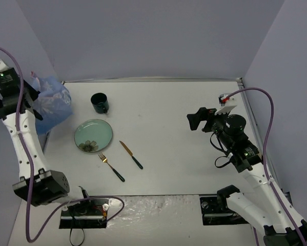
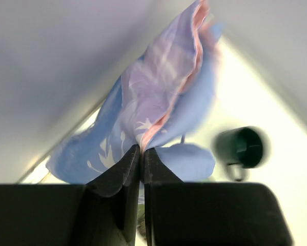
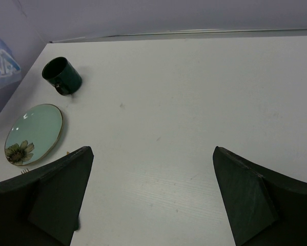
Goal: Set the dinner table for one person
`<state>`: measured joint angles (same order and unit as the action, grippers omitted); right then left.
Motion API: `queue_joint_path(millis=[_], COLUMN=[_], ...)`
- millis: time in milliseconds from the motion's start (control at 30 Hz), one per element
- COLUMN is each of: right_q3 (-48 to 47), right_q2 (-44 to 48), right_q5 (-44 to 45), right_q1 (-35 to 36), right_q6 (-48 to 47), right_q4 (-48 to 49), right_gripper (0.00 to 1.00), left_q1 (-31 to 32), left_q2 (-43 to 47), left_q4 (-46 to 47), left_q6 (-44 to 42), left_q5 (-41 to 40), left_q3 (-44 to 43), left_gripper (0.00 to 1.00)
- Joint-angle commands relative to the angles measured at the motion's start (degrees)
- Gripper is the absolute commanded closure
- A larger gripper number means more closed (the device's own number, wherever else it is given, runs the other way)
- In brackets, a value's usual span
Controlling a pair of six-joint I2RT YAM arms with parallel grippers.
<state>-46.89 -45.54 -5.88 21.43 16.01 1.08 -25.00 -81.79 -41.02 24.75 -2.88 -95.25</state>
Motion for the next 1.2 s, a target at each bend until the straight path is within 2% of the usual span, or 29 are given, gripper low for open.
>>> queue_joint_path(millis=[0,67,200,300,367,433,533,567,767,900,933,1000,1100,1133,1167], right_q3=[-4.75,-5.67,-6.66,-7.07,-7.07,-6.89,-6.69,-6.66,-7.33,-6.87,-6.63,-6.19,-5.58,-5.33,-5.13], right_q2=[-0.39,-0.86,-1.27,-0.93,-0.5,0.39,1.11,1.39,4.15,6.54,6.96,7.73,7.35,6.84,6.36], right_q5=[-0.27,-0.4,-0.09,0.6,1.25,2.44,3.88,4.56,8.79,12.17,12.78,13.7,13.88,13.75,13.66], right_q1=[0.28,0.28,0.28,0.28,0.28,0.28,0.28,0.27,0.19,0.19,0.19,0.19,0.19,0.19,0.19], right_q6=[-0.68,-0.31,0.63,0.6,0.6,0.68,0.55,0.56,-0.95,-1.63,-1.63,-1.41,-0.5,0.03,0.56], right_q4=[4.42,4.37,4.38,4.27,4.19,4.09,3.47,3.03,-0.56,-2.9,-3.3,-3.82,-4.77,-5.03,-5.22], right_gripper=[0.0,0.0,0.0,0.0,0.0,0.0,0.0,0.0,0.0,0.0,0.0,0.0,0.0,0.0,0.0], left_q1=[1.78,5.22,18.01,31.74,34.33,45.31,52.82,57.1,67.52,70.98,71.68,73.25,73.69,73.69,73.69], left_q2=[7.32,8.21,9.54,9.16,8.37,6.06,1.79,-1.93,-13.96,-18.03,-18.24,-18.28,-16.56,-15.74,-14.63], left_q4=[-3.99,-3.51,0.29,4.27,5.73,8.64,10.25,10.4,6.71,7.3,7.68,8.7,10.44,10.89,10.94], left_q6=[1.18,2.46,5.75,8.0,9.19,10.05,9.56,9.03,3.76,1.98,1.73,1.11,1.49,1.62,1.62], left_q5=[15.8,19.94,23.34,23.17,22.46,20.52,17.62,17.12,14.92,14.17,14.2,14.09,11.85,10.95,10.27], left_q3=[-12.9,-15.65,-15.12,-12.91,-11.86,-10.51,-11.93,-13.52,-27.15,-29.41,-28.14,-24.23,-14.74,-11.33,-9.1], left_gripper=[1.0,1.0,1.0,1.0,1.0,1.0,1.0,1.0,1.0,1.0,0.97,0.82,0.34,0.22,0.14])
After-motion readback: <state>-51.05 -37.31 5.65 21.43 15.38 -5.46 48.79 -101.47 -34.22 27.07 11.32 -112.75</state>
